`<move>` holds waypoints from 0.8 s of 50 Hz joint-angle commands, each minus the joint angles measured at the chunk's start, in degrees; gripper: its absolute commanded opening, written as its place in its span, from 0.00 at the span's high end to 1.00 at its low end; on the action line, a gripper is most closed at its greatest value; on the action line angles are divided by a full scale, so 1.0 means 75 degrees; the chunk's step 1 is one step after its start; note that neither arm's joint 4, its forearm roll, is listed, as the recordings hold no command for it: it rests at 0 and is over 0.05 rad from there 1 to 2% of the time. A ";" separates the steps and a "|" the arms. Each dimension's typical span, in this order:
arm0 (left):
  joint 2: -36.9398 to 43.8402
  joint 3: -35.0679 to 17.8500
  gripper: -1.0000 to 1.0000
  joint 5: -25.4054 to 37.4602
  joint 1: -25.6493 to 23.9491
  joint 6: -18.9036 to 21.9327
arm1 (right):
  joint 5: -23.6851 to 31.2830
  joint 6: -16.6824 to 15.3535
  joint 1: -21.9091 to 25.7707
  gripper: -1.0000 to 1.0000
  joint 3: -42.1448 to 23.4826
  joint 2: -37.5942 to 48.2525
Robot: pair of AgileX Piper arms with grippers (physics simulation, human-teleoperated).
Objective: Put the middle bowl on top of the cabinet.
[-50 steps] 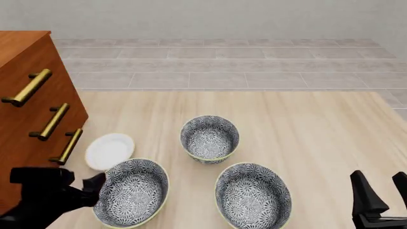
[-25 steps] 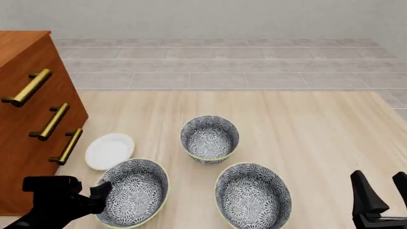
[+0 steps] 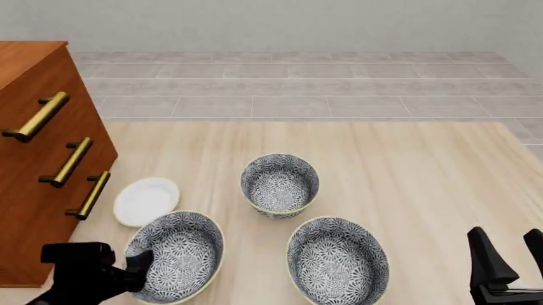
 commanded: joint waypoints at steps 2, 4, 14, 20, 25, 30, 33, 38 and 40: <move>0.0441 0.0134 0.00 -0.0480 -0.0052 -0.0079 | 0.0007 0.0019 -0.0023 0.00 -0.0002 -0.0009; 0.0501 0.0146 0.00 -0.0532 -0.0042 -0.0088 | 0.0012 0.0023 -0.0025 0.00 -0.0002 -0.0017; 0.0386 0.0193 0.00 -0.0533 -0.0147 -0.0202 | -0.0005 0.0038 -0.0032 0.00 -0.0001 -0.0001; -0.0207 0.0100 1.00 0.0015 -0.0177 -0.0379 | -0.0030 0.0069 -0.0057 0.00 0.0001 0.0026; -0.0267 -0.0028 1.00 0.0281 -0.0178 -0.0375 | -0.0028 0.0076 -0.0061 0.00 0.0001 0.0027; -0.0488 -0.0089 1.00 0.0542 -0.0210 -0.0458 | -0.0004 0.0082 -0.0066 0.00 0.0002 0.0002; -0.0199 -0.0161 1.00 0.0477 -0.0226 -0.0515 | 0.0022 0.0085 -0.0063 0.00 0.0002 -0.0027; 0.0281 -0.0309 1.00 0.0503 -0.0500 -0.0746 | 0.0068 0.0084 -0.0066 0.00 0.0002 -0.0076; 0.0541 -0.0406 1.00 0.0545 -0.0653 -0.0785 | 0.0062 0.0091 -0.0078 0.00 0.0003 -0.0068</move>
